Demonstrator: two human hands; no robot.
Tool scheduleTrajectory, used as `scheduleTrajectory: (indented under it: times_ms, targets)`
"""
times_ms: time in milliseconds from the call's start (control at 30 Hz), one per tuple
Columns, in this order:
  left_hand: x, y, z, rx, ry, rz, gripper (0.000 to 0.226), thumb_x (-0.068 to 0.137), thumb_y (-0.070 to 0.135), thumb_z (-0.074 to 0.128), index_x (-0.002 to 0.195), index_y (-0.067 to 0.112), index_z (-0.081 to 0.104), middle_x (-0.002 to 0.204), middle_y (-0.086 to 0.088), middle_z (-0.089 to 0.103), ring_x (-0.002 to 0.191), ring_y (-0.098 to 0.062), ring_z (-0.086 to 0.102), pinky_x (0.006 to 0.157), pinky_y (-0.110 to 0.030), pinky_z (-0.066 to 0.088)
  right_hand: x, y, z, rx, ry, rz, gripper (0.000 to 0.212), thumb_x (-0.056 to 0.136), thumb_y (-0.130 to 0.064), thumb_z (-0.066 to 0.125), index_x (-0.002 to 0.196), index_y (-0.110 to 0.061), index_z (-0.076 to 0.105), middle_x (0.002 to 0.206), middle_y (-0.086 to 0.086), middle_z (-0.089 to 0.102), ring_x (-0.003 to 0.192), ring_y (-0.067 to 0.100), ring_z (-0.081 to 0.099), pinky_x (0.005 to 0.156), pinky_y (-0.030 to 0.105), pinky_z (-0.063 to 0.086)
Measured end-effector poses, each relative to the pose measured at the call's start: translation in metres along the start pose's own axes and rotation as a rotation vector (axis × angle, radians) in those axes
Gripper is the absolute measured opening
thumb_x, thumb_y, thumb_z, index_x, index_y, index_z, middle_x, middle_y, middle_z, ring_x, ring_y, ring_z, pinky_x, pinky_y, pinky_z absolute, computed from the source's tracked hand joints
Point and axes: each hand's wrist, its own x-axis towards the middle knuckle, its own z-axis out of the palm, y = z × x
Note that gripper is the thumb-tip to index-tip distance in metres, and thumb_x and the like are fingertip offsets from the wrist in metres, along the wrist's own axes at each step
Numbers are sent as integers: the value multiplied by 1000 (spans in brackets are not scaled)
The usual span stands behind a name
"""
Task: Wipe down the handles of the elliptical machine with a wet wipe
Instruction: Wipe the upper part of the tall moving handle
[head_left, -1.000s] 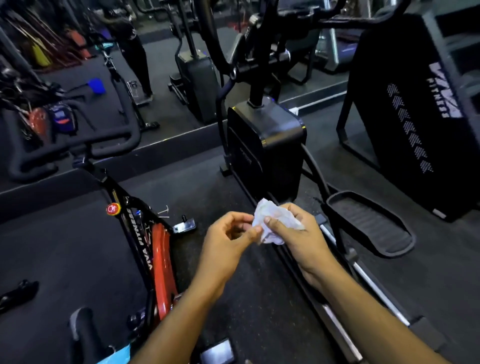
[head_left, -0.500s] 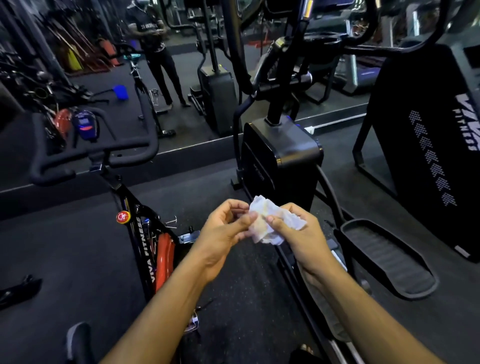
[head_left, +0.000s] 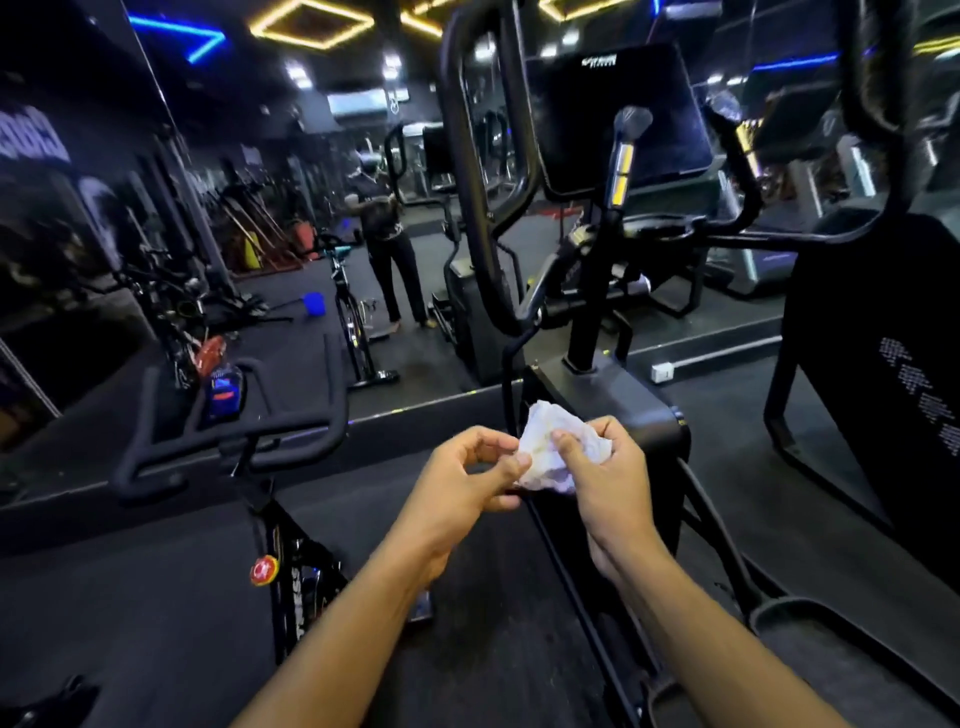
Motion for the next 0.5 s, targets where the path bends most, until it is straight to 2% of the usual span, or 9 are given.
scheduleTrajectory:
  times_ms: [133, 200, 267, 333, 400, 500]
  targets:
    - [44, 24, 14, -52, 11, -3, 18, 91, 7, 77, 109, 9, 71, 89, -6, 70, 73, -11, 70, 66, -24, 57, 46, -10, -8, -51, -56, -61, 27, 77, -39, 76, 78, -19, 57, 76, 14, 66, 72, 21, 59, 69, 51, 52]
    - [66, 36, 18, -129, 36, 12, 24, 89, -2, 76, 110, 8, 70, 89, -7, 68, 76, -12, 71, 69, -23, 58, 64, -15, -13, -61, -113, -80, 29, 74, -44, 76, 79, -20, 61, 77, 10, 68, 73, 20, 60, 71, 49, 52]
    - [87, 48, 21, -149, 37, 67, 29, 87, -8, 74, 110, 9, 69, 88, -6, 67, 79, -13, 71, 75, -25, 59, 84, -24, -18, -22, -195, -82, 32, 73, -41, 80, 86, -17, 63, 81, 6, 69, 77, 18, 62, 74, 42, 50]
    - [106, 62, 20, -127, 20, 136, 35, 86, -13, 73, 110, 11, 69, 89, -3, 66, 83, -14, 69, 81, -30, 60, 105, -35, -22, 67, -267, -45, 48, 68, -36, 85, 100, -11, 60, 87, 4, 73, 83, 16, 67, 79, 36, 51]
    - [124, 80, 21, -74, -25, 202, 42, 82, -19, 72, 108, 14, 69, 95, -1, 65, 87, -14, 67, 81, -31, 59, 128, -47, -22, 221, -323, 41, 60, 70, -26, 91, 115, -13, 54, 94, 4, 76, 91, 18, 71, 86, 38, 54]
    - [149, 106, 27, 37, -110, 264, 44, 81, -21, 73, 104, 15, 69, 98, 1, 68, 90, -13, 68, 78, -27, 59, 159, -64, -15, 256, -424, 127, 68, 71, -23, 83, 130, -15, 50, 106, 14, 76, 100, 28, 72, 94, 49, 54]
